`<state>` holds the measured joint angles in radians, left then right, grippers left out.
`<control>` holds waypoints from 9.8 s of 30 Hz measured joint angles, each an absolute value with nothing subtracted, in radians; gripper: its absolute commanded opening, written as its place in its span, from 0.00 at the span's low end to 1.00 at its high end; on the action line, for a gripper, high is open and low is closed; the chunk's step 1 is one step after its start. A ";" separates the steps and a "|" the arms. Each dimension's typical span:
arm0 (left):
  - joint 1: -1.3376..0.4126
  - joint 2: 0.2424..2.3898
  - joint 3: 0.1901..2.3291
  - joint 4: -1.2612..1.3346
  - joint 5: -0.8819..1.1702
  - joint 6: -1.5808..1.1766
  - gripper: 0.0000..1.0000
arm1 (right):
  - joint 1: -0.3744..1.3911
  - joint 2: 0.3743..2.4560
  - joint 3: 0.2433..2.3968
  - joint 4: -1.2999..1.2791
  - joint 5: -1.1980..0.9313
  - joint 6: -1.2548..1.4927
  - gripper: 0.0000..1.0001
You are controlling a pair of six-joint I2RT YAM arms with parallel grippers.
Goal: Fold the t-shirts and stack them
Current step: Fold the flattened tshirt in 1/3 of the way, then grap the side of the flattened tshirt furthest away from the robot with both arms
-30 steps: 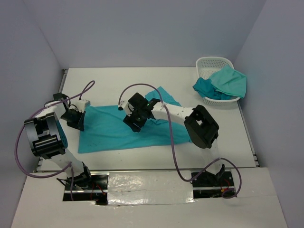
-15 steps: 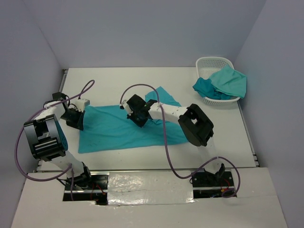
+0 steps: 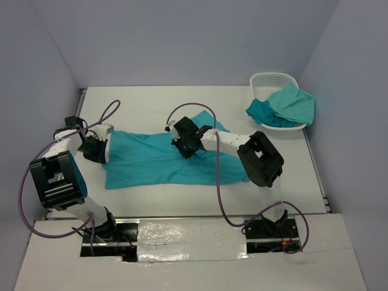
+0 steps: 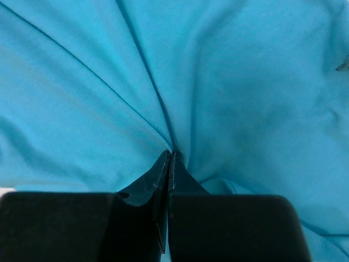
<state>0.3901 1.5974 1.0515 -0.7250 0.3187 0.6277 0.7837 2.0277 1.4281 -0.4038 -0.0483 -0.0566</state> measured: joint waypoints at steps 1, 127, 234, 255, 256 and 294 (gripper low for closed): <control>0.390 1.596 1.052 -0.725 0.322 0.628 0.00 | 0.783 2.018 1.417 -0.396 -0.053 -0.053 0.00; -0.654 2.157 1.707 -0.551 0.485 0.735 0.38 | 0.138 1.894 1.325 -0.525 -0.313 0.373 0.48; 0.347 1.592 0.841 -0.913 -0.102 0.505 0.99 | 0.113 0.953 0.443 -0.660 -0.212 0.721 0.62; 0.381 1.906 1.572 -0.790 0.164 0.319 0.87 | 0.416 2.237 2.177 -0.754 0.000 0.336 0.64; 0.377 1.934 1.563 -0.773 0.165 0.308 0.90 | 0.413 2.336 2.280 -0.773 0.012 0.334 0.64; 0.279 2.048 1.489 -0.598 0.247 0.290 0.00 | 0.390 2.320 1.900 -0.643 0.028 0.369 0.00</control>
<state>0.2790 2.0476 1.4895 -0.5980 0.2466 0.2897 0.3904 2.3196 1.8996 -0.6430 0.0277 0.3695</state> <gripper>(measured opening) 0.023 0.010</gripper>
